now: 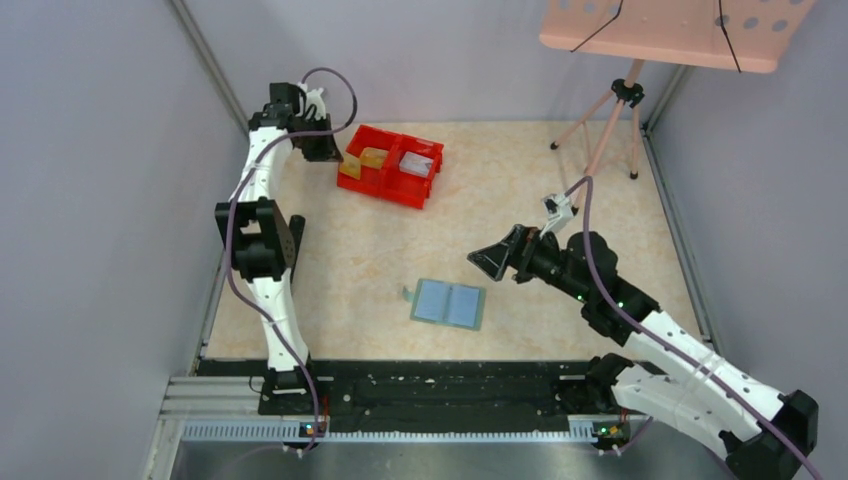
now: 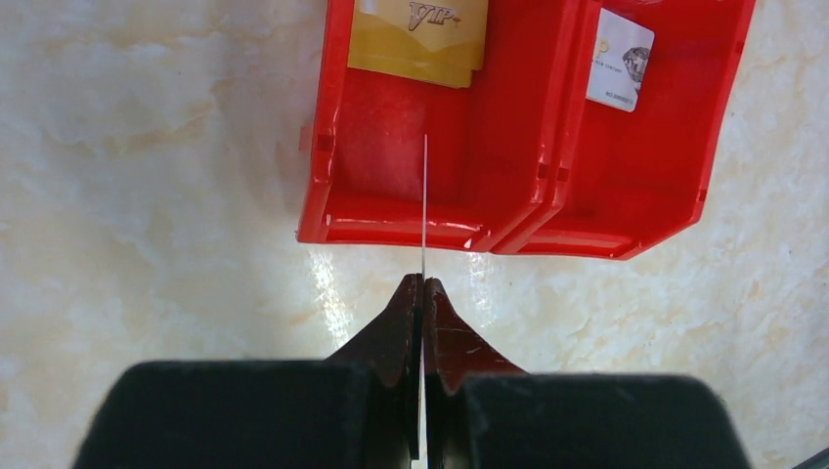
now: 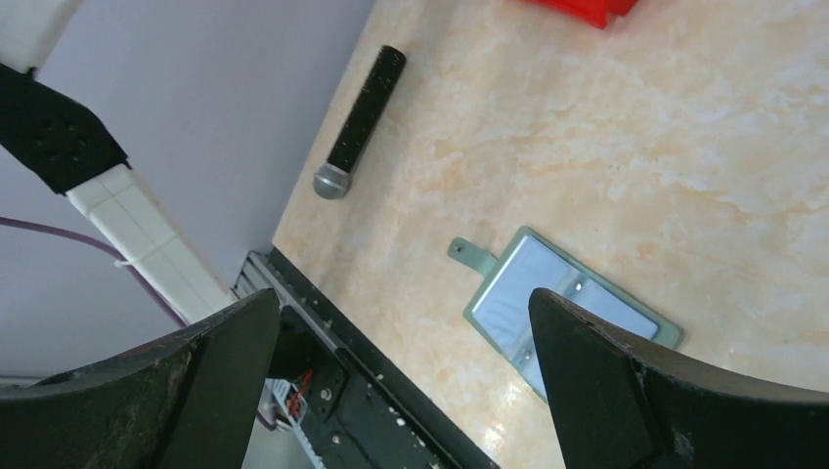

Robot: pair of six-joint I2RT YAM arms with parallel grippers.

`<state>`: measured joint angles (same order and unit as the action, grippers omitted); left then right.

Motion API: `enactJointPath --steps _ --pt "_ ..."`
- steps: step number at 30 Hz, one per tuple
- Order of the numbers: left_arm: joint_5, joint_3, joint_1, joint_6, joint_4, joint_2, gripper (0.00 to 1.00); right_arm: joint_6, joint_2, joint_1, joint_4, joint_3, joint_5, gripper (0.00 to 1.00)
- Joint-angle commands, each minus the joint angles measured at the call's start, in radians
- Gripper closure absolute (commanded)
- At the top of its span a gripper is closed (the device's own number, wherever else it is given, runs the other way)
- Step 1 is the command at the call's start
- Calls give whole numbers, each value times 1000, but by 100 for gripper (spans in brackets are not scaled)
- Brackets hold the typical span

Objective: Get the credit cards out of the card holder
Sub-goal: Place the credit card in the storage box.

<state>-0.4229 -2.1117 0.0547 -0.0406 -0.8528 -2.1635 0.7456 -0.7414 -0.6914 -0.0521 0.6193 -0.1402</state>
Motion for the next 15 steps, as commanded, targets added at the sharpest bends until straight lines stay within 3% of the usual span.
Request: enactJointPath --steps 1,15 --pt "-59 -47 1 33 108 -52 100 -28 -86 8 -5 66 -7 2" --pt "-176 -49 0 -30 385 -165 100 -36 -253 7 -17 183 -2 2"
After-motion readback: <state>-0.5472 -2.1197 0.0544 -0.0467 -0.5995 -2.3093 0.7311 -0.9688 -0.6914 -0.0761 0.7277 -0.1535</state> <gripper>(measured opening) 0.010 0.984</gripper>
